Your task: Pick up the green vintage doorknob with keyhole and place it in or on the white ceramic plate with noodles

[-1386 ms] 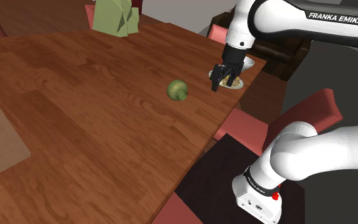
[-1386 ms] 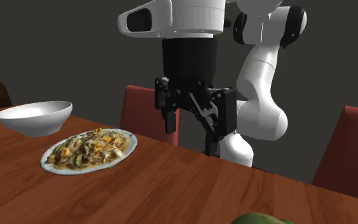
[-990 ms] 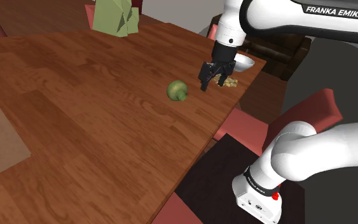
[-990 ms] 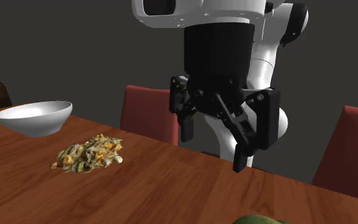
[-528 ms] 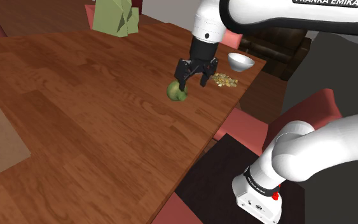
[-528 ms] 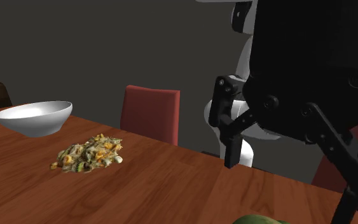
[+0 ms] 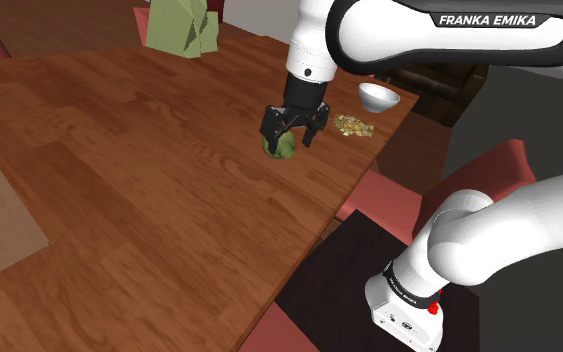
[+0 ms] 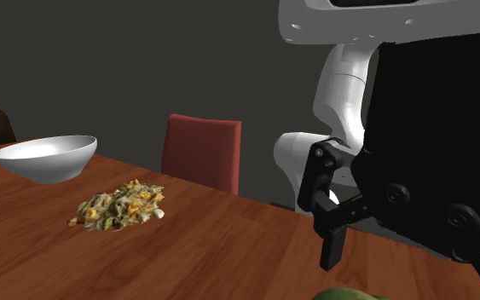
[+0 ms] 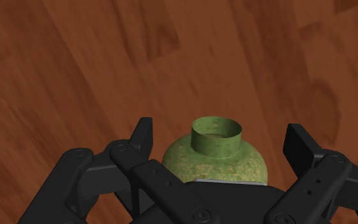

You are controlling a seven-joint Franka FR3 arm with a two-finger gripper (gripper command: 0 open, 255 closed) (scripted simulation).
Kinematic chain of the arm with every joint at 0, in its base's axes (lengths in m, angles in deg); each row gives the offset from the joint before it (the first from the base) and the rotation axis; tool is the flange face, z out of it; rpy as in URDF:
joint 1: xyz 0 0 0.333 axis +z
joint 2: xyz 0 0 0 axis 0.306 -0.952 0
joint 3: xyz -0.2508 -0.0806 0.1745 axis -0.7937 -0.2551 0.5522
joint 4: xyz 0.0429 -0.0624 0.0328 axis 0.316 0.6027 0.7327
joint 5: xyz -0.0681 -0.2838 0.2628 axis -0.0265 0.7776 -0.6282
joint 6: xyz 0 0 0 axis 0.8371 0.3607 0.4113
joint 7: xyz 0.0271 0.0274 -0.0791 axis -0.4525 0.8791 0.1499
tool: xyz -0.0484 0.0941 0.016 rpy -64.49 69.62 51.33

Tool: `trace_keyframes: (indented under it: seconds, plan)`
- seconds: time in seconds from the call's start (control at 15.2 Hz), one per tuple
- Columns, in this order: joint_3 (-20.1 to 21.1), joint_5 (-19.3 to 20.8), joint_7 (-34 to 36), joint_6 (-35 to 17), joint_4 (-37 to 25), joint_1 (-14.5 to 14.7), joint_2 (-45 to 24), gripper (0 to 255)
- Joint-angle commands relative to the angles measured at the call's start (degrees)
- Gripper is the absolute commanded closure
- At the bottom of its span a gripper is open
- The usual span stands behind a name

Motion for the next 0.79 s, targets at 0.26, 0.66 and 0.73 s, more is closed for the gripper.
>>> trace_keyframes:
  seconds: [0.26,0.66,0.73]
  plan:
    - [0.11,-0.09,-0.02,-1.18,1.14,0.05,-0.01,0]
    - [0.11,-0.09,-0.02,-1.17,1.13,0.05,-0.01,255]
    - [0.11,-0.09,-0.02,-1.17,1.13,0.05,-0.01,255]
